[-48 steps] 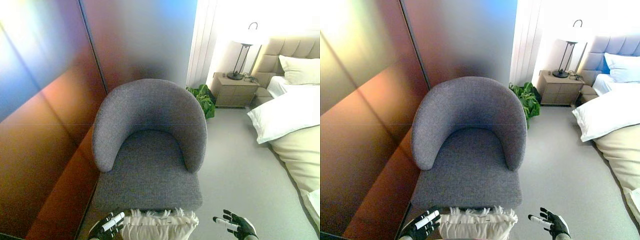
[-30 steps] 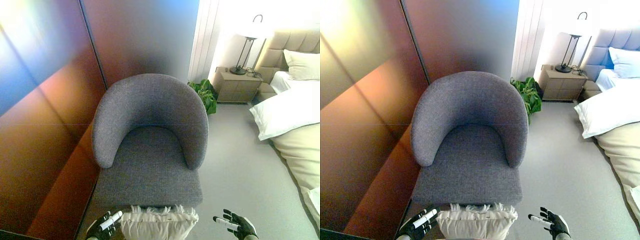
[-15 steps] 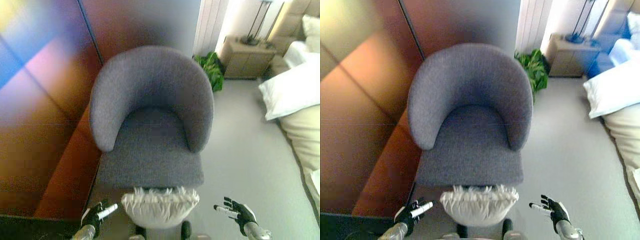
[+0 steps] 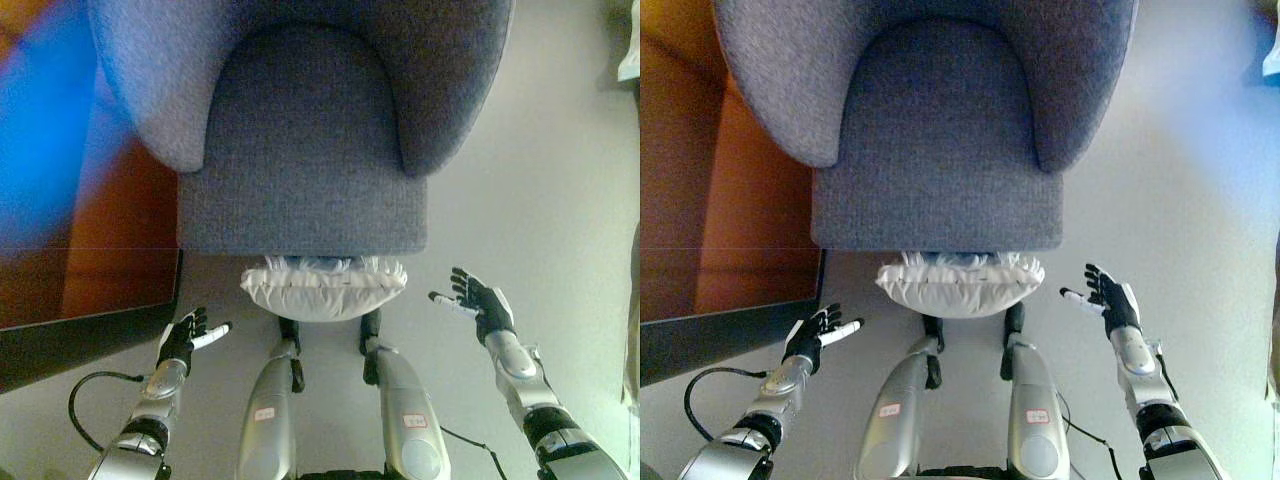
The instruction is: Pick up the pillow and put it on the sofa.
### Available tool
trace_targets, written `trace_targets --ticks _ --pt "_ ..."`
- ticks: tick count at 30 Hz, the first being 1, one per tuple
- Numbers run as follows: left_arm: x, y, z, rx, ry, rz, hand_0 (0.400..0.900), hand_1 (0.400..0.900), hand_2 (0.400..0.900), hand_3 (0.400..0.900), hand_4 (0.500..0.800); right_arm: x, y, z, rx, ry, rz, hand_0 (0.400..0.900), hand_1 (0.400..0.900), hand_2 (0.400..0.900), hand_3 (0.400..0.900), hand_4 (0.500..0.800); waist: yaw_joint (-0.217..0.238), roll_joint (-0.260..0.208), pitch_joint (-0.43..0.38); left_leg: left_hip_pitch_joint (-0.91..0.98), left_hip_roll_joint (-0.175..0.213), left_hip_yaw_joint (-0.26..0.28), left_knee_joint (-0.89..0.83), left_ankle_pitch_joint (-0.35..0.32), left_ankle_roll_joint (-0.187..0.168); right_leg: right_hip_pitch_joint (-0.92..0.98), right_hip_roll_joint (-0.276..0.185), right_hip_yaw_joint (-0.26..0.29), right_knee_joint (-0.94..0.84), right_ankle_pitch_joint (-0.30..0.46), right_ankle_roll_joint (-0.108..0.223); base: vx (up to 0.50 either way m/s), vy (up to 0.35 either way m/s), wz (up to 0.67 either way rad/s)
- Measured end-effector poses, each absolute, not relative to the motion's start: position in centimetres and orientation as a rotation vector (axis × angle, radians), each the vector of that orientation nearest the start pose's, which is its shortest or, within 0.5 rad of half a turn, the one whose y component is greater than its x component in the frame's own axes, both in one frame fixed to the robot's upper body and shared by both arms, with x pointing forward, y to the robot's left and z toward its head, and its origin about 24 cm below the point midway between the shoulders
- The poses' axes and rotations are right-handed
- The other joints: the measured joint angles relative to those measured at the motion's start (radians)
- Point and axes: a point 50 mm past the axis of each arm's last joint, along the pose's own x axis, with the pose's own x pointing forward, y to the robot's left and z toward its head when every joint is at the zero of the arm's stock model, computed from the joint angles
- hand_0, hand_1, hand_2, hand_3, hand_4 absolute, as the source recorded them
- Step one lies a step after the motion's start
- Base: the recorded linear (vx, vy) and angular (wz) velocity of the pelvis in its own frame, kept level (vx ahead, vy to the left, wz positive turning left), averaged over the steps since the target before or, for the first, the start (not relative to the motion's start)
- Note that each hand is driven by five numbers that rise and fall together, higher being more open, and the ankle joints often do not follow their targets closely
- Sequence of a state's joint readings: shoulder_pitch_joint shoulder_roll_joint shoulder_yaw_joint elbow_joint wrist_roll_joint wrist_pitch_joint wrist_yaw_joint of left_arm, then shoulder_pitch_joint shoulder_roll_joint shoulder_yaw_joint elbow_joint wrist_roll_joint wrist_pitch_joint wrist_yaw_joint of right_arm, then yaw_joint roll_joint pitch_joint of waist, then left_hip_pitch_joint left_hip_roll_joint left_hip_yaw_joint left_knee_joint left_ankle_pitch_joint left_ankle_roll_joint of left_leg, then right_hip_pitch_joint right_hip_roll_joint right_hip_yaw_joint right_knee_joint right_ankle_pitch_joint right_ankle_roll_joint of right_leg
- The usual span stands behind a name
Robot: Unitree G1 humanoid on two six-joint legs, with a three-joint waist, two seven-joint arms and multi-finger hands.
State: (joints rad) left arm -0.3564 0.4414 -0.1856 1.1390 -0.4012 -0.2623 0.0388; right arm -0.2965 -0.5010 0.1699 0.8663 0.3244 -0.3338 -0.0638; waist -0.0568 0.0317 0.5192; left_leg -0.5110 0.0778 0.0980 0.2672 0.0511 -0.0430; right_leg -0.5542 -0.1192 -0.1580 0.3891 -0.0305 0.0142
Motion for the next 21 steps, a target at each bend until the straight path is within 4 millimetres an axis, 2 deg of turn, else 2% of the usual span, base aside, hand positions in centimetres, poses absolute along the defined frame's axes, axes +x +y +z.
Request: trace_targets --ticks 6,10,13,16,21 --pt "29.2 27.6 -2.2 0.139 0.363 0.242 0.900 0.900 0.900 0.900 0.800 28.8 -27.3 0.5 -0.260 0.166 -0.167 0.900 0.900 0.900 0.900 0.800 -0.025 -0.017 0.001 -0.142 0.005 -0.011 0.100 -0.016 0.002 -0.140 0.004 0.025 0.095 -0.011 -0.012 -0.03 -0.028 0.00" --pt "30.6 27.5 -0.6 0.114 0.307 0.252 0.900 0.900 0.900 0.900 0.800 28.7 -27.4 0.5 -0.255 0.164 -0.183 0.900 0.900 0.900 0.900 0.800 -0.050 -0.044 0.001 -0.206 0.011 -0.014 0.152 -0.023 0.003 -0.203 0.021 0.059 0.141 -0.013 -0.013 0.00 -0.068 -0.01" --pt "31.6 27.5 0.6 0.101 0.268 0.259 0.900 0.900 0.900 0.900 0.800 28.3 -27.4 0.2 -0.247 0.175 -0.185 0.900 0.900 0.900 0.900 0.800 -0.061 -0.069 0.002 -0.237 0.018 -0.013 0.183 -0.028 0.001 -0.234 0.027 0.063 0.163 -0.013 -0.013 0.02 -0.060 -0.05" --pt "32.0 27.9 1.4 0.101 0.247 0.271 0.900 0.900 0.900 0.900 0.800 28.0 -27.1 0.0 -0.226 0.174 -0.176 0.900 0.900 0.900 0.900 0.800 -0.080 -0.084 0.002 -0.255 0.022 -0.021 0.201 -0.030 0.000 -0.245 0.039 0.068 0.168 -0.013 -0.014 0.02 -0.048 -0.07" --pt "32.6 28.4 2.2 0.051 0.227 0.308 0.900 0.900 0.900 0.900 0.800 27.3 -27.0 -0.4 -0.220 0.180 -0.169 0.900 0.900 0.900 0.900 0.800 -0.080 -0.101 0.003 -0.279 0.028 -0.021 0.245 -0.046 -0.001 -0.265 0.047 0.076 0.184 -0.013 -0.014 0.01 -0.052 -0.06"
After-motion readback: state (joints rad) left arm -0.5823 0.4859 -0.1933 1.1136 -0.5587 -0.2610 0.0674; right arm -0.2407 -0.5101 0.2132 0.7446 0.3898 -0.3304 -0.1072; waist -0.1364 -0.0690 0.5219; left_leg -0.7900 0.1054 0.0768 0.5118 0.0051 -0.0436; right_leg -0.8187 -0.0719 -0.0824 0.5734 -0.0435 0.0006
